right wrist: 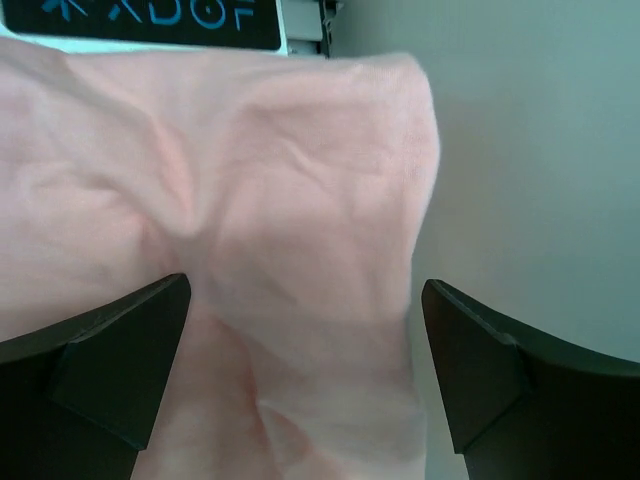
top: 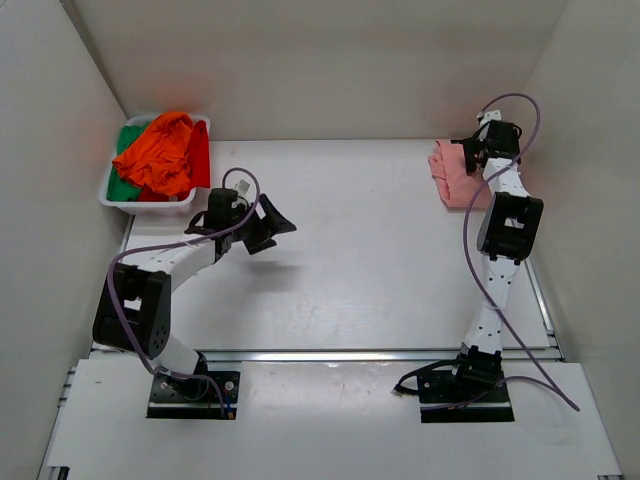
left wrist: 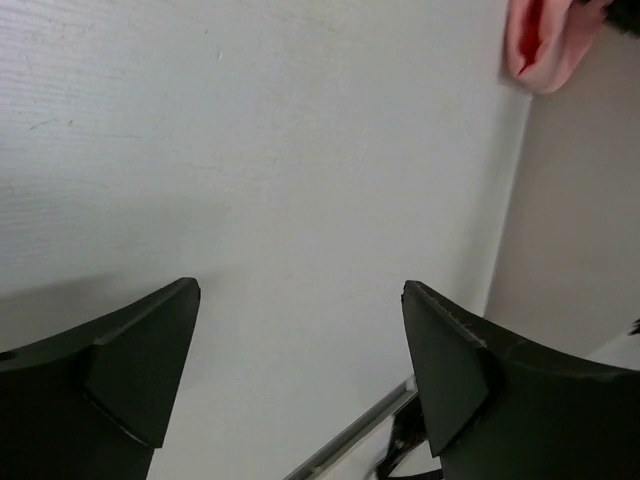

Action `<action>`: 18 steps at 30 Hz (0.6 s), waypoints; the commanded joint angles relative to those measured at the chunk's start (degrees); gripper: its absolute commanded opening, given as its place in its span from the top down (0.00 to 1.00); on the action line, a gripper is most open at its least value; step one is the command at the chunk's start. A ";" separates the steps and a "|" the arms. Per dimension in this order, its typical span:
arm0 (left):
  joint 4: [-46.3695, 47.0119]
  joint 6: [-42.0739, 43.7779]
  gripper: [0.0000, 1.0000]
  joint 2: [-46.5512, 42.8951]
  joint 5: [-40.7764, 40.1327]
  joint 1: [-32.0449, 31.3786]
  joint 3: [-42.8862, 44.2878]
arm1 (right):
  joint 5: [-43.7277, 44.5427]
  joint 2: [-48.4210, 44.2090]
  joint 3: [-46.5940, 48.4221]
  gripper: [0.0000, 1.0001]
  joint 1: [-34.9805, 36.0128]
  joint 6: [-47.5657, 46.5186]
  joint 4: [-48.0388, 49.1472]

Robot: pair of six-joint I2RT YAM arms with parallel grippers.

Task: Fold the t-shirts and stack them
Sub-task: Put the neatly folded tshirt into the corner of the board with the right arm

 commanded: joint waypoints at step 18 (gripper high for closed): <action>-42.94 28.33 0.02 -4.64 -12.66 -3.10 12.22 | 8.76 -58.80 -52.81 0.01 17.53 26.37 -18.19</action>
